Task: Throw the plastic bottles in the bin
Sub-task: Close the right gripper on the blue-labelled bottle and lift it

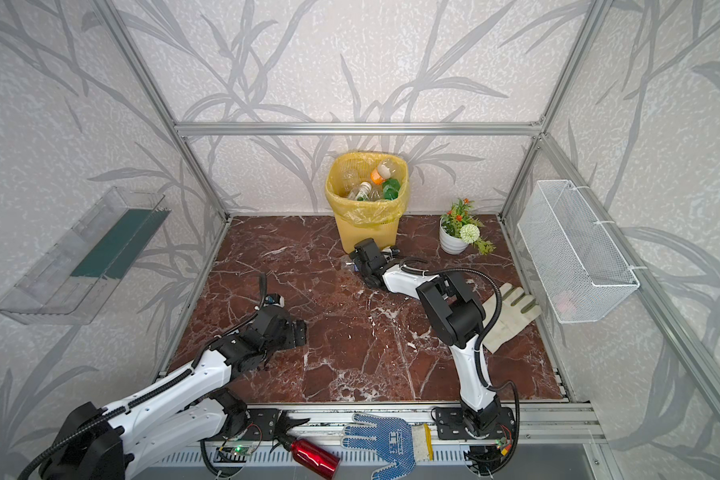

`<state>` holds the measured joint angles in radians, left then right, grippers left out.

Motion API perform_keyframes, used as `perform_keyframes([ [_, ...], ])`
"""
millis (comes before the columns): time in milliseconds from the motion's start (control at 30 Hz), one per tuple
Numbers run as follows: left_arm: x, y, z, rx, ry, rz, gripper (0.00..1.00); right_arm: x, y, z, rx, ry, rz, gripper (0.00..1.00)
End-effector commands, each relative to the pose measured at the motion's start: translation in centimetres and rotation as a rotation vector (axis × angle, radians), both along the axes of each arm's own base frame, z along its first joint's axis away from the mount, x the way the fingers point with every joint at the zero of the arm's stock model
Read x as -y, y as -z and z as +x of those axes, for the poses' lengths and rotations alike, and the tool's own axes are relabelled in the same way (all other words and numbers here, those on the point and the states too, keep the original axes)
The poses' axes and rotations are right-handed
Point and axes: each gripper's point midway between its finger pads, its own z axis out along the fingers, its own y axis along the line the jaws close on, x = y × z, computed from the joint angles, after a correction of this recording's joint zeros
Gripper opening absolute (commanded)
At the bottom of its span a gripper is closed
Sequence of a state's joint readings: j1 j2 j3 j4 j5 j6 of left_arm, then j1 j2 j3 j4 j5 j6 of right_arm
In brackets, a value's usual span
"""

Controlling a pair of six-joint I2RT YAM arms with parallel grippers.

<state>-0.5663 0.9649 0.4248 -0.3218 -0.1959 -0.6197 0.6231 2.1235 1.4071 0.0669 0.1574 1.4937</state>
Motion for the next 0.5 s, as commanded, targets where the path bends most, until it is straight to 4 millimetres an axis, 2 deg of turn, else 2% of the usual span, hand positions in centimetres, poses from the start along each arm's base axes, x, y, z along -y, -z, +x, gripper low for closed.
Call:
perform_keyframes([
  [0, 0.4, -1.3, 0.8, 0.031, 0.003, -0.017, 0.99, 0.3, 1.2, -0.3, -0.044, 0.011, -0.046, 0.91],
  [267, 0.4, -1.1, 0.8, 0.027, 0.003, -0.009, 0.99, 1.5, 1.9, -0.8, -0.069, -0.011, -0.119, 0.80],
  [467, 0.5, -1.0, 0.9, 0.024, 0.004, -0.017, 0.99, 2.8, 2.7, -1.0, -0.103, -0.024, -0.136, 0.81],
])
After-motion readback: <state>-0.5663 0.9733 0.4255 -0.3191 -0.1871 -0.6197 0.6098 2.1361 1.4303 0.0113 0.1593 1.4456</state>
